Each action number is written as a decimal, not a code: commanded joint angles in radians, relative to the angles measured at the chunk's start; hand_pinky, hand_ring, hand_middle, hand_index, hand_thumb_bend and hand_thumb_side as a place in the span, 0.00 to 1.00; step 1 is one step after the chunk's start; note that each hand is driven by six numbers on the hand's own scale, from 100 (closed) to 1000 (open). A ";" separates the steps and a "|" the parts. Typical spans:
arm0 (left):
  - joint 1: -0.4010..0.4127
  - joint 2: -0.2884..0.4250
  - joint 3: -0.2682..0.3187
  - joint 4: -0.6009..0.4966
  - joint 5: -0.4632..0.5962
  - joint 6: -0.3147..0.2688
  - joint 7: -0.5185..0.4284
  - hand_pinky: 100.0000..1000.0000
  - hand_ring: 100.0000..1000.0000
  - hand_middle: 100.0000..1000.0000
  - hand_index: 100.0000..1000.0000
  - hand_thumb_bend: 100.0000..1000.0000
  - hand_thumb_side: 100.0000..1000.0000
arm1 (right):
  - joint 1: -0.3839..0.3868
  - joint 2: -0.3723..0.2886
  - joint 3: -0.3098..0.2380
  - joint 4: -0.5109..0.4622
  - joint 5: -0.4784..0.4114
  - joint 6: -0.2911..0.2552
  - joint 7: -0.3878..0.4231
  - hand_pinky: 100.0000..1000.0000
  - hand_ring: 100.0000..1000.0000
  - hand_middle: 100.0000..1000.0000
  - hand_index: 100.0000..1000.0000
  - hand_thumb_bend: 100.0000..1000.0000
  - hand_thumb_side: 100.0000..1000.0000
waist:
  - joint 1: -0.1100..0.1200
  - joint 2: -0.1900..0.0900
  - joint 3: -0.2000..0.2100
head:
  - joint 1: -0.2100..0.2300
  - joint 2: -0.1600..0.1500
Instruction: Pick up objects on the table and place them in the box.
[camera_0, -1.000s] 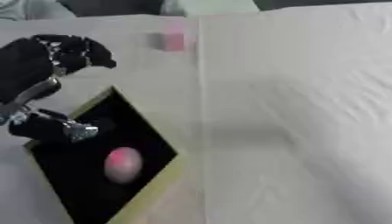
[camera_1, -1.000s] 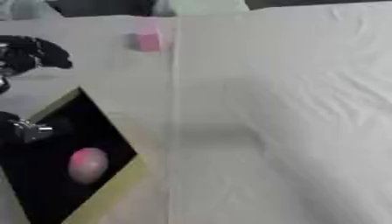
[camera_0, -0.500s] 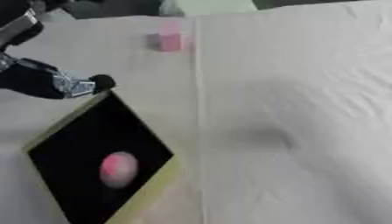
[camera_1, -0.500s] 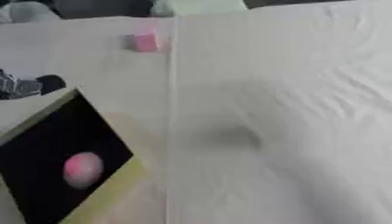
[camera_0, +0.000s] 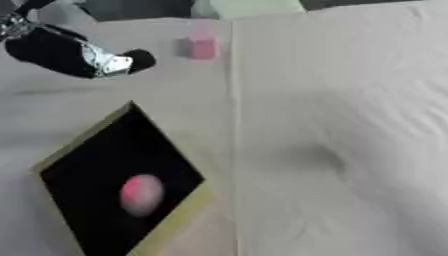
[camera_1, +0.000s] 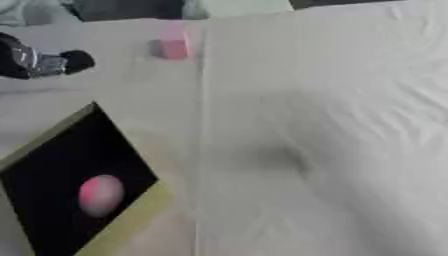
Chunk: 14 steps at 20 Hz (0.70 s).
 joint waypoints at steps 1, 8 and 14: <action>-0.051 -0.021 0.002 0.064 -0.013 -0.005 -0.028 0.78 0.82 0.80 0.90 0.58 0.51 | -0.016 -0.035 -0.003 -0.016 0.002 -0.003 0.006 0.76 0.72 0.62 0.76 0.38 0.97 | -0.004 -0.015 -0.006 | 0.017 -0.019; -0.141 -0.098 0.012 0.229 -0.065 -0.017 -0.069 0.80 0.84 0.82 0.91 0.59 0.50 | -0.037 -0.034 0.001 -0.016 -0.003 -0.008 0.015 0.76 0.72 0.62 0.76 0.37 0.97 | 0.003 -0.005 -0.034 | 0.042 -0.035; -0.208 -0.151 0.017 0.366 -0.140 -0.044 -0.063 0.81 0.85 0.83 0.92 0.63 0.48 | -0.051 -0.031 0.004 -0.016 -0.009 -0.011 0.019 0.76 0.72 0.62 0.76 0.37 0.97 | 0.008 -0.001 -0.056 | 0.064 -0.047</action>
